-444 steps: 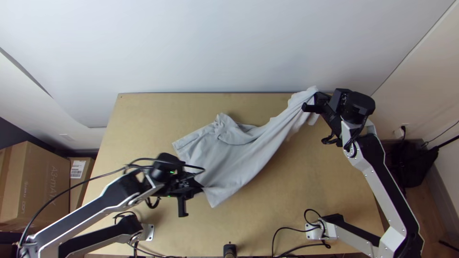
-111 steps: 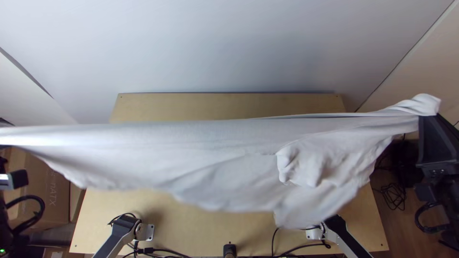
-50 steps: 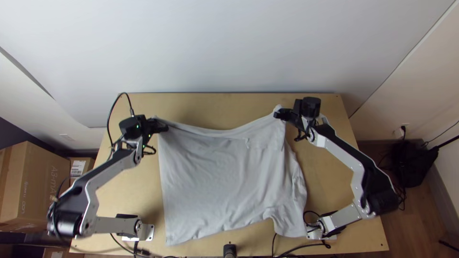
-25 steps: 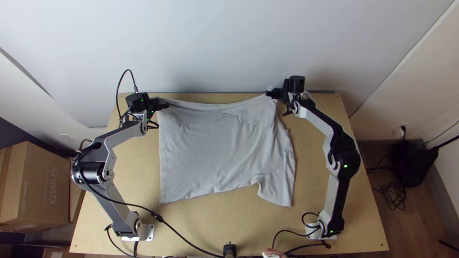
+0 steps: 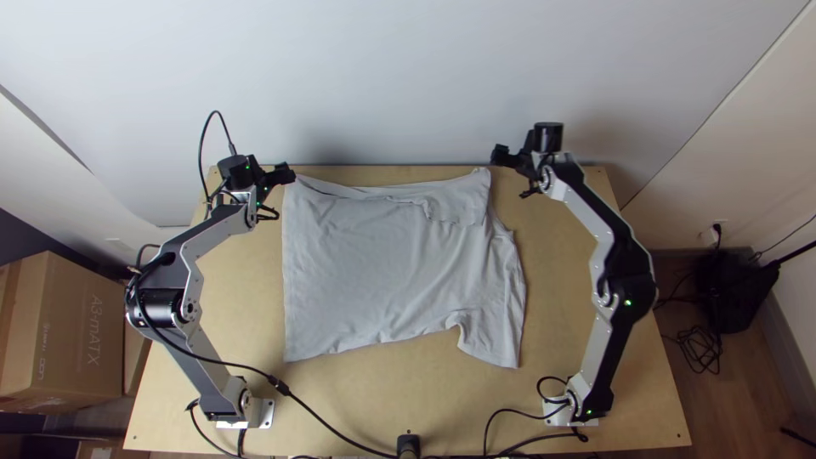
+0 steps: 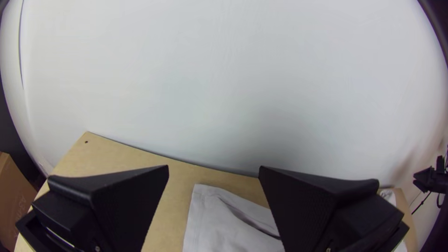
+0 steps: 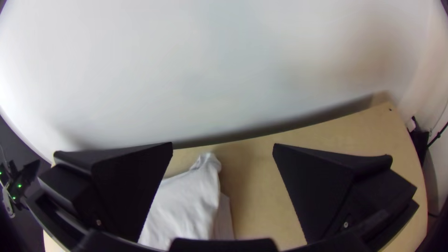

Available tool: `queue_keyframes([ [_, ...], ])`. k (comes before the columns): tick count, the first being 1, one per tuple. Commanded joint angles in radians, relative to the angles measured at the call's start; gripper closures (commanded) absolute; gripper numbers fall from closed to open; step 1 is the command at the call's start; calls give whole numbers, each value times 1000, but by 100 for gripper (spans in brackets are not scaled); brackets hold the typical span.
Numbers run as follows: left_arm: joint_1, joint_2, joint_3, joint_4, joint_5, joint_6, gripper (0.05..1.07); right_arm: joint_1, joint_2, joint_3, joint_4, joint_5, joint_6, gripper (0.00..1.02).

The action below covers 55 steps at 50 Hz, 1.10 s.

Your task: Fold the t-shirt

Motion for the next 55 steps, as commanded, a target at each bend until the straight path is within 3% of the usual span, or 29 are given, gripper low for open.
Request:
queue_keyframes([
  [1,12,-89,19,-23,9,-42,12,-23,-190,-55,-87,9,25,3],
  [8,12,-166,29,-141,20,-42,12,-48,-351,-121,-300,5,93,4],
  [16,13,-252,52,-346,30,-42,12,-66,-491,-221,-552,-9,88,10],
  [22,17,-341,23,-400,40,-40,11,-77,-548,-313,-687,-37,59,10],
  [25,17,-385,5,-412,38,-35,10,-77,-565,-364,-727,-37,39,19],
  [32,17,-460,-10,-463,38,-32,10,-88,-621,-517,-728,-43,-25,44],
  [42,13,-531,-44,-495,40,-32,10,-66,-675,-687,-630,-60,-77,45],
  [55,6,-589,-104,-503,38,-34,10,-43,-732,-868,-402,-101,-71,45],
])
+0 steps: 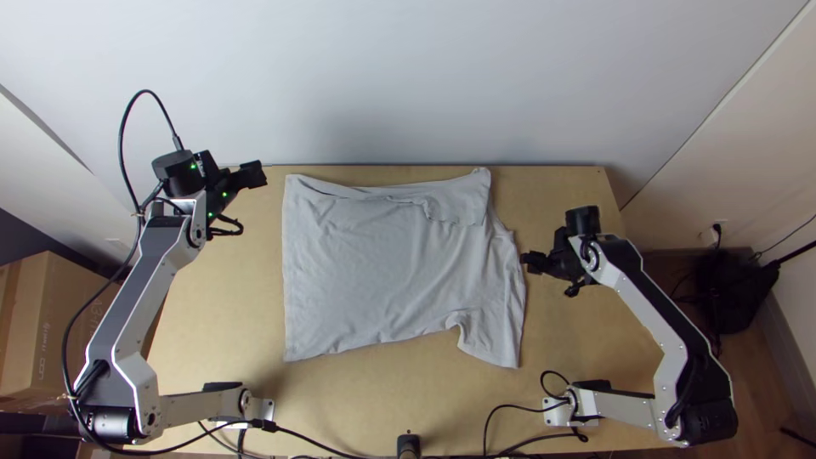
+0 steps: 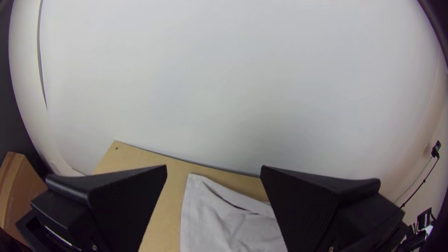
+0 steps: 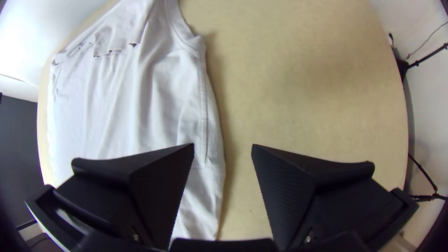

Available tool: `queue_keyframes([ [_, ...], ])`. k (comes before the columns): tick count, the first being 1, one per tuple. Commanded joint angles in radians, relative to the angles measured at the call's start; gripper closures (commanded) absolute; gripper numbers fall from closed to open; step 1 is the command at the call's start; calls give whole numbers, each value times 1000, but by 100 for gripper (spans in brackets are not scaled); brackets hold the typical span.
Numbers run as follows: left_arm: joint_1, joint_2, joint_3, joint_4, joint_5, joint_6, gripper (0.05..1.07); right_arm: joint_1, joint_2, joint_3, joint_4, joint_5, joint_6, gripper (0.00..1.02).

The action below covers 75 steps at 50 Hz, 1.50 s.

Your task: Fold the t-shirt

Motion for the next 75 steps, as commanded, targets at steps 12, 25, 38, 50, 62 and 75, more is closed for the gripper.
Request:
queue_keyframes([
  [12,7,-67,-41,-18,9,-10,10,36,-3,-114,103,-18,0,45],
  [25,7,-91,-55,-32,9,-9,10,82,51,-140,115,-18,9,45],
  [38,25,-111,-68,-38,9,2,10,92,74,-206,207,-17,11,60],
  [50,16,-129,-76,-135,12,65,10,84,55,-247,294,-9,20,95],
  [62,-75,-234,-171,-448,144,401,11,29,20,-254,293,-8,14,95],
  [75,-196,-323,-257,-839,98,709,11,13,-3,-258,293,-9,14,95],
])
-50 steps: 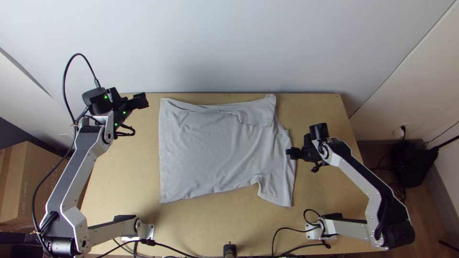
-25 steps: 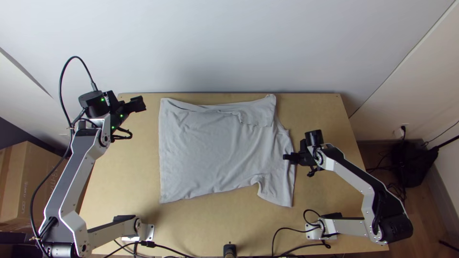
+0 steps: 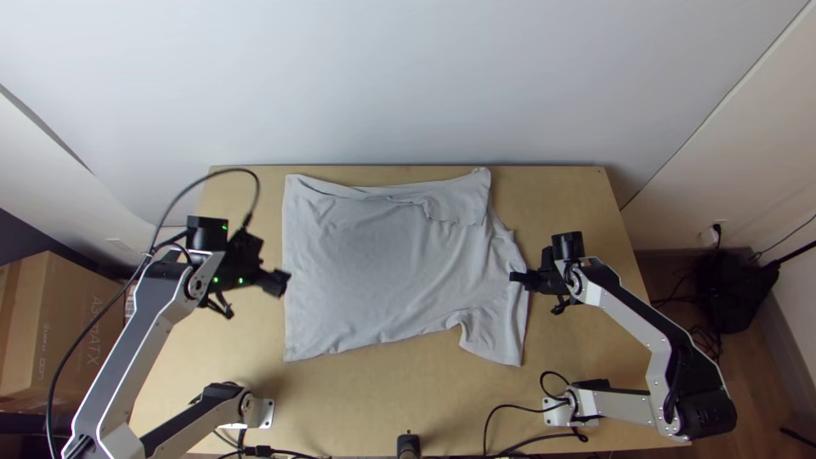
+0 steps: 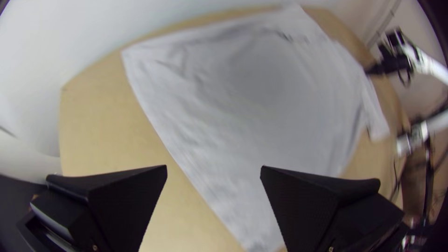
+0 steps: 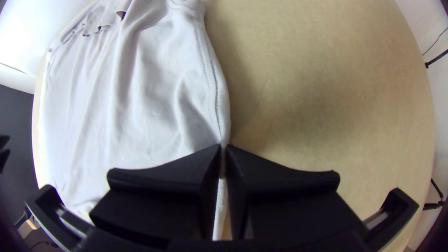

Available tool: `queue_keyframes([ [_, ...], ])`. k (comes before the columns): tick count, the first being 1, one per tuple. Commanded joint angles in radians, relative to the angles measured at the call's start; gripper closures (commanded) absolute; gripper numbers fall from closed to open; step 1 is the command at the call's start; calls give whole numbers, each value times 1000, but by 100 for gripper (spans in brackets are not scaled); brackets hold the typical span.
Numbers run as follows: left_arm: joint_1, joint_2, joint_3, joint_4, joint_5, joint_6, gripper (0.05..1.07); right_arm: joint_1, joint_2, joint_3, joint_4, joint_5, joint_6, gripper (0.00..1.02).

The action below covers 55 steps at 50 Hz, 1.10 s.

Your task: Fold the t-shirt

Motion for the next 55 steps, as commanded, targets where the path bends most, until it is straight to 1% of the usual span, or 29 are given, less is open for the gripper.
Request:
queue_keyframes([
  [1,-58,-39,-56,-118,-50,168,11,-14,-32,-23,6,5,9,95],
  [3,-89,-46,-78,-164,-101,191,11,-14,-36,-23,6,5,11,95],
  [5,-112,-52,-96,-209,-124,206,11,-12,-42,-25,8,5,11,95],
  [10,-148,-62,-135,-318,-124,224,11,-12,-50,-25,6,5,12,95],
  [14,-205,-69,-191,-325,-127,215,11,-12,-59,-26,6,5,12,95],
  [21,-332,-49,-273,-293,-208,140,11,-12,-74,-31,6,5,11,95],
  [30,-454,0,-343,-243,-247,77,11,-12,-93,-36,6,5,11,95],
  [37,-467,52,-351,-181,-265,52,11,-8,-102,-39,6,5,17,95],
  [42,-470,70,-359,-161,-267,54,11,-6,-110,-43,3,5,17,95],
  [46,-470,86,-371,-114,-274,57,11,-8,-116,-45,2,5,17,95],
  [47,-470,89,-374,-103,-279,57,13,-8,-117,-45,2,5,17,95],
  [51,-469,99,-380,-77,-282,57,28,-9,-124,-46,2,5,15,95],
  [55,-467,93,-391,-66,-284,62,51,-12,-128,-43,2,5,15,95],
])
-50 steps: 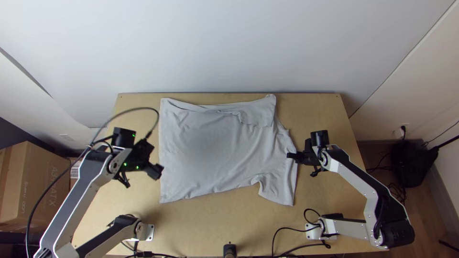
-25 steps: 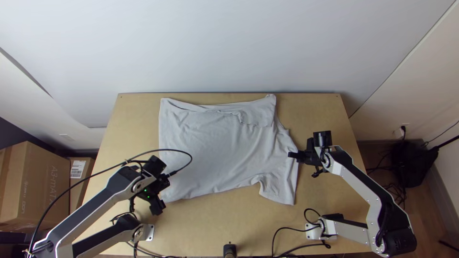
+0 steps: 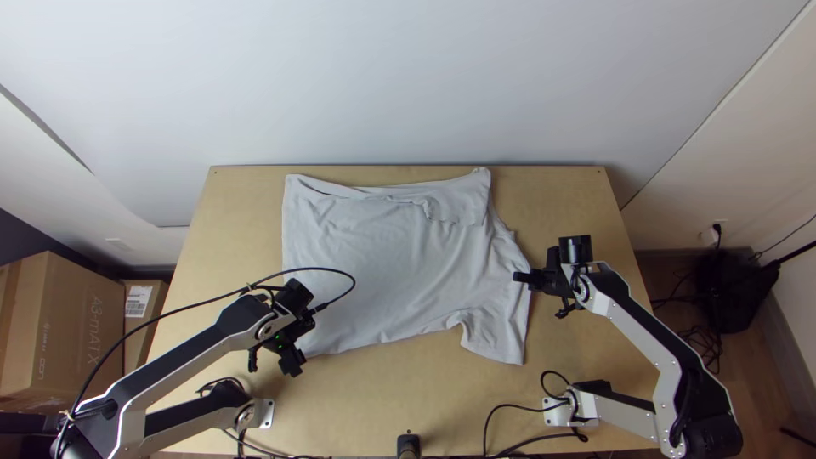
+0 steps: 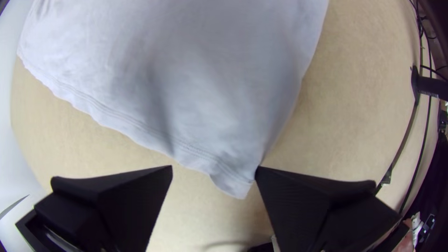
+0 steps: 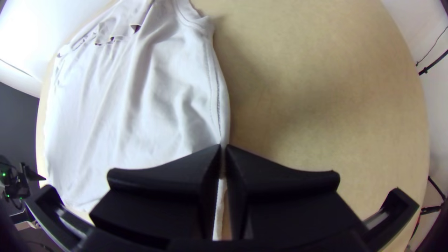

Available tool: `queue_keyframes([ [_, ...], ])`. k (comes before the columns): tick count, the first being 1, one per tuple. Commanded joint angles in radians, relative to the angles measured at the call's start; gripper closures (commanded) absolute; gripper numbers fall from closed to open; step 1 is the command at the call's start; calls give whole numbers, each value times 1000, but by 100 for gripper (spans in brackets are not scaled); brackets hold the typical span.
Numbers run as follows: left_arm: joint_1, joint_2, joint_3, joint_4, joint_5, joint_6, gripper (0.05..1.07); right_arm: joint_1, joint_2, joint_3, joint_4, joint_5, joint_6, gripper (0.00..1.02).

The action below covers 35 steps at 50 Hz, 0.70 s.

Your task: Fold the t-shirt

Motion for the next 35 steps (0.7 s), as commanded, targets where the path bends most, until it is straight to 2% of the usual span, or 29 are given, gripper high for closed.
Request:
queue_keyframes([
  [1,-6,0,-42,12,-12,4,58,-10,-27,-16,2,5,15,95],
  [4,-8,-41,-59,12,-10,51,80,-21,-30,-12,1,6,12,95],
  [6,-14,-80,-68,15,-6,96,100,-35,-31,-9,-3,6,9,95],
  [7,-20,-92,-71,15,-1,110,105,-38,-33,-7,-3,6,7,95],
  [15,14,-106,-68,-22,0,105,104,-84,-30,-1,-3,6,-10,95],
  [20,127,-106,-37,0,6,110,104,-118,-30,20,-9,6,-19,95],
  [26,291,-109,27,58,106,102,104,-135,-53,37,-18,6,-39,95],
  [28,333,-109,47,81,152,77,105,-145,-60,43,-21,5,-34,96],
  [29,345,-107,52,124,157,53,105,-144,-67,43,-19,5,-34,100],
  [35,393,-69,64,336,154,-154,105,-150,-100,66,-18,5,0,100],
])
